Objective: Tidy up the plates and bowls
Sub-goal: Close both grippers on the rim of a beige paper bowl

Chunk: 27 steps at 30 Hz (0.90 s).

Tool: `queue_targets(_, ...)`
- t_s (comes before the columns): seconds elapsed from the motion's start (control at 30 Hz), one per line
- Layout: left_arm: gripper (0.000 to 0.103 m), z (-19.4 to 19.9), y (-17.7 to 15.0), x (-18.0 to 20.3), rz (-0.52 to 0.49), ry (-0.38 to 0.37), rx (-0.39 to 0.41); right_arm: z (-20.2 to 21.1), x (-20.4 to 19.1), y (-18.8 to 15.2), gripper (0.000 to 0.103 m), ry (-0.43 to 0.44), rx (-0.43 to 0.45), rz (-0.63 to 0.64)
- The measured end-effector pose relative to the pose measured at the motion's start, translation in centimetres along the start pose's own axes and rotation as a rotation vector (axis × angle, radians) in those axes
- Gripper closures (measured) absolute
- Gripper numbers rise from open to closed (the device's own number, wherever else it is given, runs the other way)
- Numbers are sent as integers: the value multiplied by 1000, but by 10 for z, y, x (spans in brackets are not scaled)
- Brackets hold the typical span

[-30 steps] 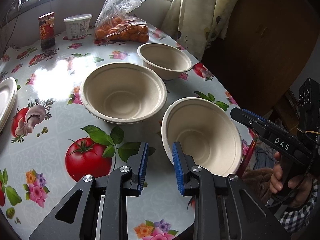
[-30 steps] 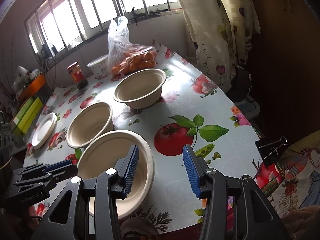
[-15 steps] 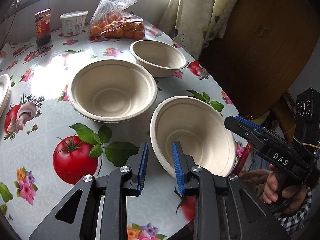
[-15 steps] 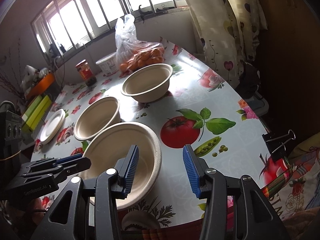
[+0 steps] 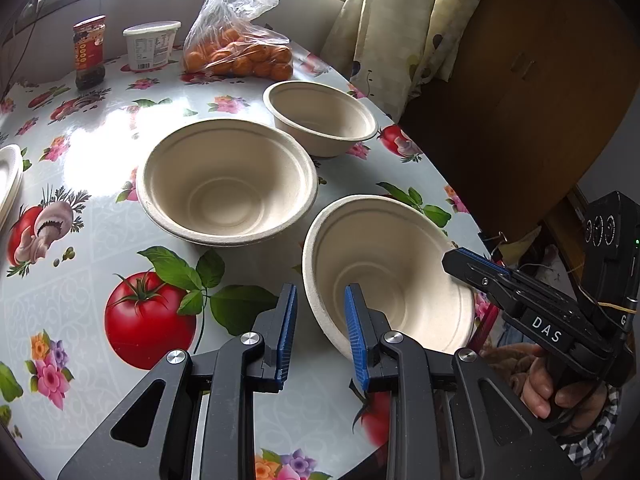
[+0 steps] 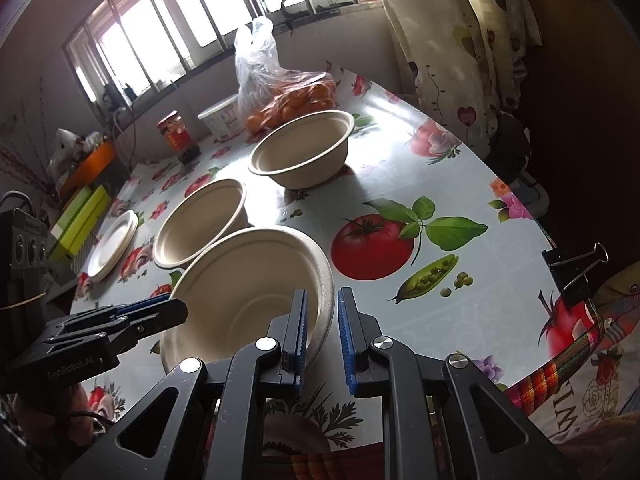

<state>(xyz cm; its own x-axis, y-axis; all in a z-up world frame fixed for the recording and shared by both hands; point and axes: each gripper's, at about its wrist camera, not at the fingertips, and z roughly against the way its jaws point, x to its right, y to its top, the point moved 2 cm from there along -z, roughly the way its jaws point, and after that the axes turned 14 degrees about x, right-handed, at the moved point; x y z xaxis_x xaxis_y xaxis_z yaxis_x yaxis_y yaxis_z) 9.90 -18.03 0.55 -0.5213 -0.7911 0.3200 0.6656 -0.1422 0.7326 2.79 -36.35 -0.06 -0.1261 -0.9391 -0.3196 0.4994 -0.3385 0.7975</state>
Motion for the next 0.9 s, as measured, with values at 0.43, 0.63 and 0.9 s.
queue_targets(0.43, 77, 3, 0, 5, -9, -15, 7, 0, 2, 1, 93, -12, 8, -19)
queue_targets(0.63, 77, -1, -2, 4, -4, 0, -9, 0, 3, 1, 93, -10, 8, -18)
queue_targets(0.9, 89, -3, -2, -2, 23, 6, -16, 0, 3, 1, 93, -11, 8, -21)
